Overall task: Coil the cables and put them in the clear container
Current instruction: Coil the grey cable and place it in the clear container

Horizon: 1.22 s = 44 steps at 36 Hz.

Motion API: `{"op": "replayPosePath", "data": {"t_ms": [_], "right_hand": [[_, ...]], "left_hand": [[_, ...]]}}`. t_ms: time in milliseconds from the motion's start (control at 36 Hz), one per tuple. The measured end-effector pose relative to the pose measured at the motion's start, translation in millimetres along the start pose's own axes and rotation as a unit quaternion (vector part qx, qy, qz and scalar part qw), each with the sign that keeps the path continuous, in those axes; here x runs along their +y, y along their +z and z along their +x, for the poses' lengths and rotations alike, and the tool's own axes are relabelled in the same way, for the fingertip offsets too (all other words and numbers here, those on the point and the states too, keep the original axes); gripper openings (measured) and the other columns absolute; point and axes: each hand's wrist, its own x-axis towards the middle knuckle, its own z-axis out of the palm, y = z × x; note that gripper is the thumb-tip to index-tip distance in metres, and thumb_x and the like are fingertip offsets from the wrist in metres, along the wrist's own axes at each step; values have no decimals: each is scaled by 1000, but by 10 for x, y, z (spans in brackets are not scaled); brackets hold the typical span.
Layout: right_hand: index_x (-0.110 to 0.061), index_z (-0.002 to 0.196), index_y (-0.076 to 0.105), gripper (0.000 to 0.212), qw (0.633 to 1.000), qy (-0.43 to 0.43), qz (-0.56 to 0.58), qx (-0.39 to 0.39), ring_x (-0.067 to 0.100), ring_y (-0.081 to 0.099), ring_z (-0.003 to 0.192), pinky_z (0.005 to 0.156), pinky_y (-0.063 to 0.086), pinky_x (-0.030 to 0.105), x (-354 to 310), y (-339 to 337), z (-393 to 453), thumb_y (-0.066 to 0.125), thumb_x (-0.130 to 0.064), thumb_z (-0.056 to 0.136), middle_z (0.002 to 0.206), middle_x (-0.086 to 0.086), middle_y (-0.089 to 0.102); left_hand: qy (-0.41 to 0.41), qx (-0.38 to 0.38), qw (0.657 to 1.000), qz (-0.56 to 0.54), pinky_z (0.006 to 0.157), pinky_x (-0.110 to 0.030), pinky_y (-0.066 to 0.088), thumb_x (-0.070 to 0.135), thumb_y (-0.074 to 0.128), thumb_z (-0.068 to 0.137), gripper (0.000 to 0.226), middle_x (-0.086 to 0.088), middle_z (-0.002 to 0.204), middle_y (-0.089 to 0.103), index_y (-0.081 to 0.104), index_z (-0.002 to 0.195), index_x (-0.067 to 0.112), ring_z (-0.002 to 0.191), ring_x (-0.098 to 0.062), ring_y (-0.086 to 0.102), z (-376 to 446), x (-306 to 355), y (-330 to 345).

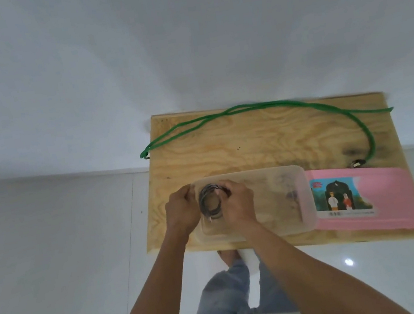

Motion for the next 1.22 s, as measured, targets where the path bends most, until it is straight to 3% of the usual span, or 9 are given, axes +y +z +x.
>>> {"op": "replayPosePath", "data": {"t_ms": [83,278,417,556,778,944,1056,1111,1222], "right_hand": [[-5,113,73,23,1000,14,5,6,20,65,102,80,32,3,21,49,-14,63,-5,92,111,12,73],[-6,98,74,13,998,49,36,26,15,63,86,76,43,15,43,124,22,72,-6,86,97,8,73],[-8,95,73,9,997,46,58,37,12,61,80,63,38,1,50,101,-26,71,-7,87,93,4,73],[-10,107,73,17,996,45,63,40,9,60,86,77,40,12,86,22,-107,65,-11,92,101,4,74],[-9,116,71,24,998,40,34,38,11,61,93,74,34,5,143,-168,-135,63,-13,94,108,7,73],[-10,117,71,25,998,42,38,28,14,65,97,84,42,15,129,-273,-149,62,-10,93,108,6,73],[-9,117,70,26,999,36,35,18,14,64,95,87,46,18,110,-361,-173,63,-8,92,106,6,73],[-8,116,70,26,998,42,42,17,16,66,97,85,46,16,103,-400,-181,63,-5,91,106,6,72],[-5,113,70,23,997,42,53,20,15,65,91,68,40,-4,69,-487,-178,62,-2,91,97,4,68]], "left_hand": [[7,2,1000,0,85,-41,54,33,41,106,36,-10,106,73,67,126,19,100,-32,65,-21,-2,5],[1,-3,1000,5,81,-31,49,32,41,105,36,-8,111,72,66,128,19,100,-28,65,-22,-37,31],[4,-1,1000,6,88,-38,54,33,41,105,36,-8,110,72,65,128,18,101,-28,65,-33,-59,39],[6,1,1000,7,91,-40,53,33,40,106,37,-9,112,71,65,129,18,103,-29,64,-46,-44,34],[5,5,1000,-2,83,-34,49,28,40,106,35,-9,110,71,65,128,16,100,-28,63,-83,-11,27],[19,-6,1000,7,84,-39,51,27,41,106,34,-11,108,71,66,125,15,101,-33,63,-76,28,-3],[24,-7,1000,8,79,-34,47,29,42,106,34,-13,107,71,66,125,14,100,-33,63,-55,51,-28],[28,-11,1000,8,82,-37,49,27,42,106,34,-13,108,71,66,125,13,100,-33,63,-50,65,-43],[40,-17,999,25,90,-41,51,24,42,106,35,-16,115,68,64,128,10,106,-35,61,-34,102,-75]]}}
